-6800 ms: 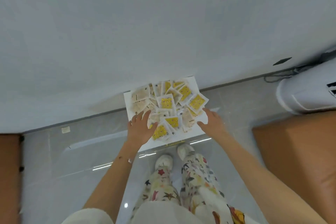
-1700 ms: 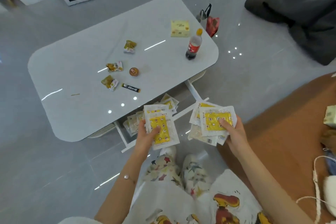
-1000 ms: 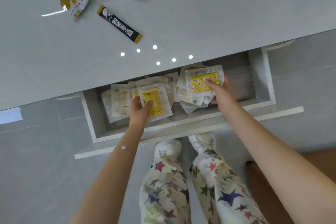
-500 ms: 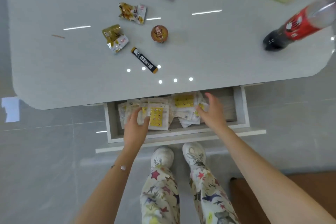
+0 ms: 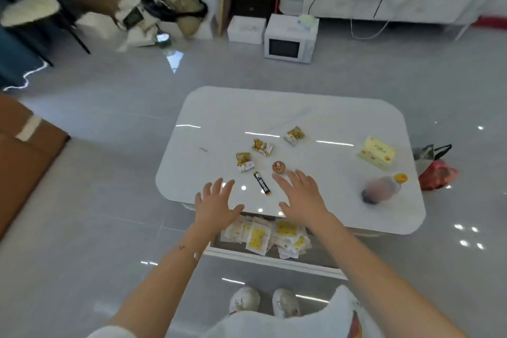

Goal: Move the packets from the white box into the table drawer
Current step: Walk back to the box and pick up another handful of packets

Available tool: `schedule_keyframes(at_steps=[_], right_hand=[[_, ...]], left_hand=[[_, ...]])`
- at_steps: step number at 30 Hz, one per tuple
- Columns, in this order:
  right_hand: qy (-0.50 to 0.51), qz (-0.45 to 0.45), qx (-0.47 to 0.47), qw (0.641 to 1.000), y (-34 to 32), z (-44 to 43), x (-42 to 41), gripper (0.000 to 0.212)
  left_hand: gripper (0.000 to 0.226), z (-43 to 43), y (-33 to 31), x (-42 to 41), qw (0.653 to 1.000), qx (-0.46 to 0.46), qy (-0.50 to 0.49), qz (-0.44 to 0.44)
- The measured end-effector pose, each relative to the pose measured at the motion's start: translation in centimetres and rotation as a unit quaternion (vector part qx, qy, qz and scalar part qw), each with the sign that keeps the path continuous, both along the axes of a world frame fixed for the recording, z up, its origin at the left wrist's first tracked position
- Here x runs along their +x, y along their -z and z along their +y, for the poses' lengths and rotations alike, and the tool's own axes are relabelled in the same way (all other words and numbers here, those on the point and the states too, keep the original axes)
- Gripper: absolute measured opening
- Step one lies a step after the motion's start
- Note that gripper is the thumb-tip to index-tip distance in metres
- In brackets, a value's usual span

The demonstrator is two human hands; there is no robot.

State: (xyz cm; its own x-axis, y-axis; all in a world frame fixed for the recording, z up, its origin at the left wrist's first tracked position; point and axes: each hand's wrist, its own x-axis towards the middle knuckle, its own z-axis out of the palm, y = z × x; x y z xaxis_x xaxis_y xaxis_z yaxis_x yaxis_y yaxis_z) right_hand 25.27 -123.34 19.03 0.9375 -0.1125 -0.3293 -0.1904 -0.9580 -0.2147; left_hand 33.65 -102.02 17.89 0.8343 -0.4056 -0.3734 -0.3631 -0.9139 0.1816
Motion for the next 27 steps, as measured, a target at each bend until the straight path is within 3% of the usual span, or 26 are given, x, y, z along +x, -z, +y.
schedule_keyframes(at_steps=[5, 13, 27], right_hand=[[-0.032, -0.001, -0.044, 0.999, -5.7, 3.4, 2.1, 0.074], [-0.158, -0.06, -0.044, 0.985, -10.5, 13.7, 8.3, 0.078], [-0.383, -0.092, 0.008, 0.919, -12.3, 46.9, 12.7, 0.072]], left_hand=[[0.076, 3.1, -4.7, -0.7, 0.997, -0.013, -0.024, -0.072], [0.079, 14.0, -9.2, -0.4, 0.978, -0.026, -0.177, -0.11], [0.076, 44.3, -11.3, -6.1, 0.885, -0.037, -0.446, -0.125]])
